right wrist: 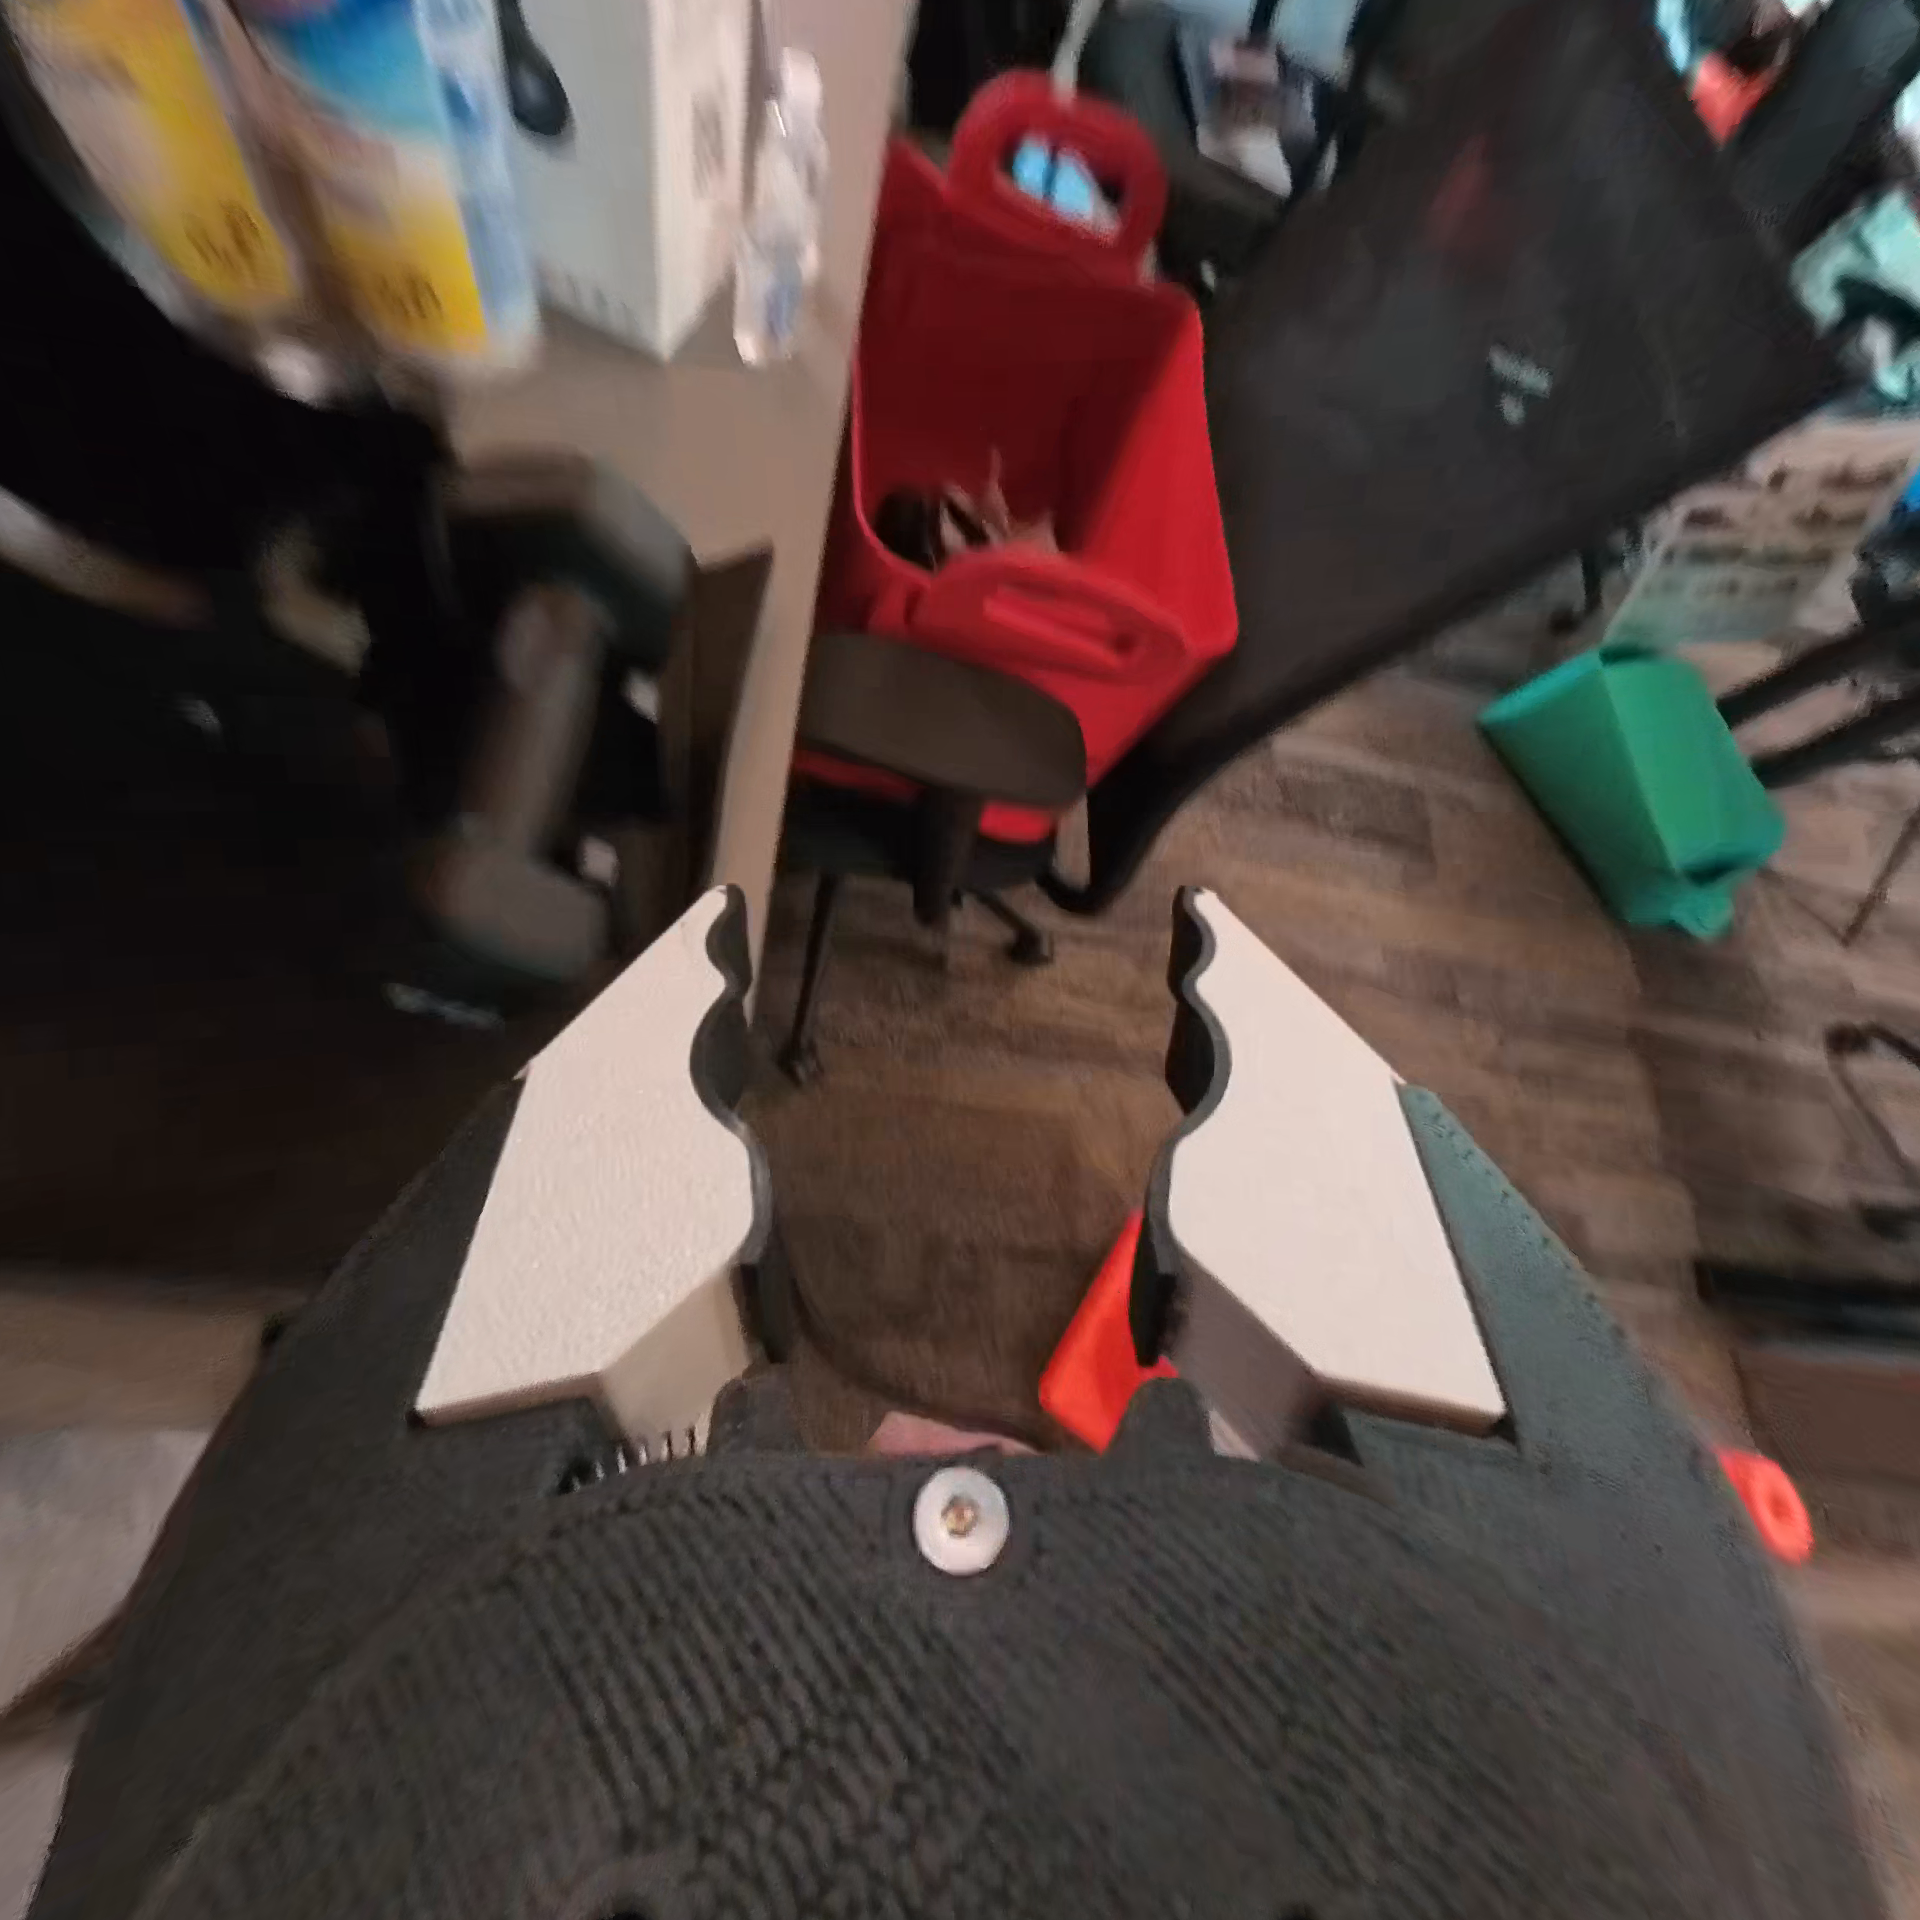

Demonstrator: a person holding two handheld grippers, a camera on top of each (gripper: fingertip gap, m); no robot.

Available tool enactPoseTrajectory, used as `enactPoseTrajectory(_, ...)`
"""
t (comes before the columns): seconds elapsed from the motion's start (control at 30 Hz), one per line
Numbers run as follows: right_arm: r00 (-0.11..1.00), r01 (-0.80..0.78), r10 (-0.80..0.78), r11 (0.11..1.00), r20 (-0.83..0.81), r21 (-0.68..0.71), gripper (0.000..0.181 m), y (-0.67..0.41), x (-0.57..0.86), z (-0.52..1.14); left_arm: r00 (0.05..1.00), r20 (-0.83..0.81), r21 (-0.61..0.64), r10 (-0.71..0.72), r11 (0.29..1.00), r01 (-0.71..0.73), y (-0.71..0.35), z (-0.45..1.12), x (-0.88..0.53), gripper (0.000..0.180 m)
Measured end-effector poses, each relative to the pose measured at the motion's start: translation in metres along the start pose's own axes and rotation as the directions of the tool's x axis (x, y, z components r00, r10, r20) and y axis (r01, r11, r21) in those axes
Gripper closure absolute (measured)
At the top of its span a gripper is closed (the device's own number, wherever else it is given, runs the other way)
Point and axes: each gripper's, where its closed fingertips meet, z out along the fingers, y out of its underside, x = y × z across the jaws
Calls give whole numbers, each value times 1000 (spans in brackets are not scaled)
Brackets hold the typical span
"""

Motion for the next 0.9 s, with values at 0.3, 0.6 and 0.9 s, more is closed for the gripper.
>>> enactPoseTrajectory(0.3, 924, 69, -261, 833, 279, 549, 139, -269, -31, -14, 987, 65, 365, -144, 924, 111, -104, -118, 111, 180)
enactPoseTrajectory(0.6, 684, 199, -599, 702, 416, 683, 159, -315, -121, -69, 999, 45, 411, 12, 911, -30, -200, -162, 302, 180)
enactPoseTrajectory(0.9, 591, -72, -561, 679, 580, 730, 180, -246, -122, -166, 977, 209, 403, -28, 913, -60, -227, -166, 404, 149)
